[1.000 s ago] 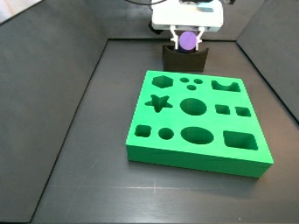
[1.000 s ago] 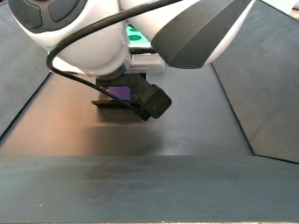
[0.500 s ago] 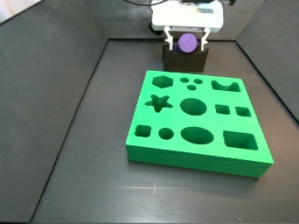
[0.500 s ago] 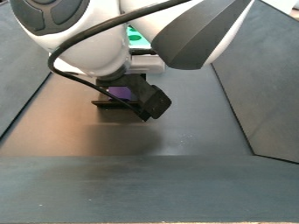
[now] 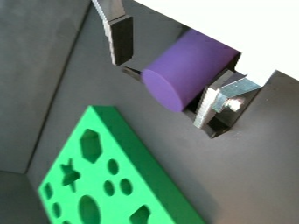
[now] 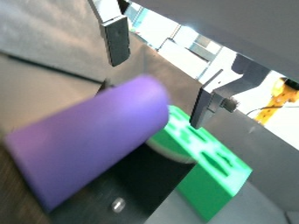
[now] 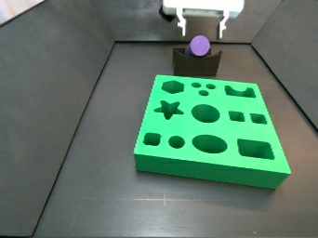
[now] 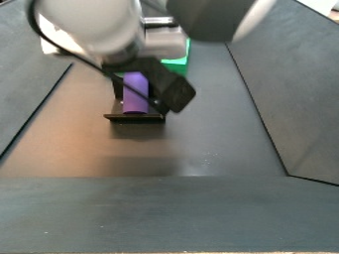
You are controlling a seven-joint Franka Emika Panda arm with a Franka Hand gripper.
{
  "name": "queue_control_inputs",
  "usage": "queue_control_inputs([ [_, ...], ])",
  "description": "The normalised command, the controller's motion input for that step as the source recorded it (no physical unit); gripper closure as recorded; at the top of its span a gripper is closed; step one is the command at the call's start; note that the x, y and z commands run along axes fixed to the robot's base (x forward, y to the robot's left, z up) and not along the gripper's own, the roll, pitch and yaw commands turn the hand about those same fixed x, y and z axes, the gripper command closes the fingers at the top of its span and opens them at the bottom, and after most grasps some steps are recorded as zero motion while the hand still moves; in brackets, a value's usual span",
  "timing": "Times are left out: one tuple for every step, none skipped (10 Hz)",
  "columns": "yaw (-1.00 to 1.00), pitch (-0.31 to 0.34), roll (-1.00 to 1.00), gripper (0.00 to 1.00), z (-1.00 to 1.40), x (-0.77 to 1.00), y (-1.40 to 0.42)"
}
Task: Pick up the round object. Move up. Place the round object on the fixture. Regrasp the round object. Move to above the board. Insert the round object.
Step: Regrasp the round object.
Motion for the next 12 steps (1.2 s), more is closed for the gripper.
queue_control_inputs([
  [-0.06, 0.08, 0.04, 0.0, 0.88, -0.03, 0.01],
  [-0.07, 0.066, 0.04, 0.0, 0.69, -0.03, 0.01],
  [-0.07, 0.045, 0.03, 0.0, 0.44, -0.02, 0.01],
  [-0.06, 0.036, 0.03, 0.0, 0.25, -0.02, 0.01],
  [0.02, 0.034, 1.0, 0.0, 0.78, -0.12, -0.76],
  [0.02, 0.033, 1.0, 0.0, 0.75, -0.12, -0.74],
  [0.02, 0.02, 1.0, 0.0, 0.59, -0.12, -0.58],
  [0.02, 0.013, 1.0, 0.0, 0.39, -0.12, -0.42],
  [0.02, 0.009, 1.0, 0.0, 0.18, -0.09, -0.24],
  [0.02, 0.009, 1.0, 0.0, 0.05, -0.04, -0.1],
  [0.02, 0.013, 1.0, 0.0, 0.04, 0.0, -0.04],
  [0.02, 0.011, 1.0, 0.0, 0.03, -0.01, -0.04],
])
